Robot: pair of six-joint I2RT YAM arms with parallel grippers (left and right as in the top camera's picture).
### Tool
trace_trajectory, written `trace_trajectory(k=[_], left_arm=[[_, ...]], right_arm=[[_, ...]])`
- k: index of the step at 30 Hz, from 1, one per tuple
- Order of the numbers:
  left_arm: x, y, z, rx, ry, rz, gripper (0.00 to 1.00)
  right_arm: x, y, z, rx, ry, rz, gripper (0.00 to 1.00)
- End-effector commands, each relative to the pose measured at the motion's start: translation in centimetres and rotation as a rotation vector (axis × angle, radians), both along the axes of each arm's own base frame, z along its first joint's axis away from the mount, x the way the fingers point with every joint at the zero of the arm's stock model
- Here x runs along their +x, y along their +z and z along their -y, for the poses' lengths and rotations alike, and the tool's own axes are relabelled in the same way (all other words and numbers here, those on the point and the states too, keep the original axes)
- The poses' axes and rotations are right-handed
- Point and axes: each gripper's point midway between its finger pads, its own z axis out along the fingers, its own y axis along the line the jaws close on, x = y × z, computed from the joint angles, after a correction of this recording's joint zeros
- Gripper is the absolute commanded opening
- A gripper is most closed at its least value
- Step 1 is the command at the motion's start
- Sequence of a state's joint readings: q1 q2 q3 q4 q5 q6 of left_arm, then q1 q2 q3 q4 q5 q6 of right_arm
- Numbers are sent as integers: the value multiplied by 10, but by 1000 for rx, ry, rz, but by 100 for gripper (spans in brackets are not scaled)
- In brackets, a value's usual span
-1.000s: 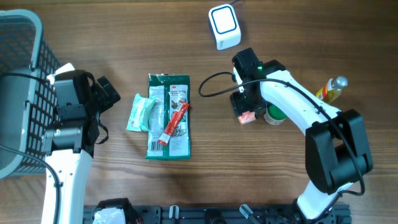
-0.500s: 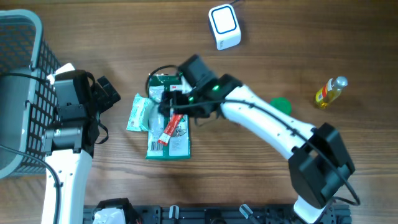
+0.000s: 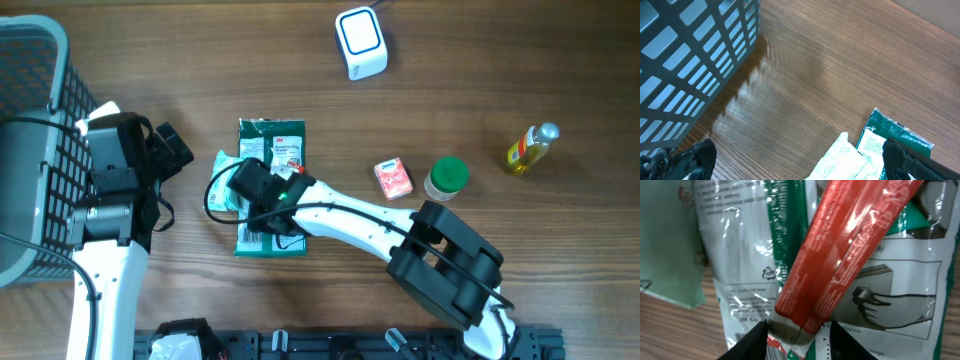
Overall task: Scan the item barcode
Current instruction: 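Grasp the red glove strip on the glove packet with right gripper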
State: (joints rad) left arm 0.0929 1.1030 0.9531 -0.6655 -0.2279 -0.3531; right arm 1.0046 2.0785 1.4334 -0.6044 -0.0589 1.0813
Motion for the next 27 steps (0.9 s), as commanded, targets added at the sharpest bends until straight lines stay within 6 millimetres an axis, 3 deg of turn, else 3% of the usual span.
trace_trajectory(k=[1, 6, 10, 16, 22, 24, 27], left_arm=[[1, 5, -3, 16, 6, 11, 100], [1, 5, -3, 16, 6, 11, 100], [1, 5, -3, 16, 6, 11, 100], [1, 5, -3, 16, 6, 11, 100], [1, 5, -3, 16, 6, 11, 100], [1, 5, -3, 16, 6, 11, 100], [1, 5, -3, 16, 6, 11, 100]], right_arm=[[7, -6, 2, -27, -33, 25, 36], [10, -7, 7, -50, -35, 44, 23], [14, -7, 23, -113, 111, 62, 17], [22, -8, 40, -181, 397, 117, 25], [17, -7, 32, -116, 214, 42, 24], [20, -7, 35, -134, 202, 60, 4], [25, 1, 35, -129, 274, 94, 4]])
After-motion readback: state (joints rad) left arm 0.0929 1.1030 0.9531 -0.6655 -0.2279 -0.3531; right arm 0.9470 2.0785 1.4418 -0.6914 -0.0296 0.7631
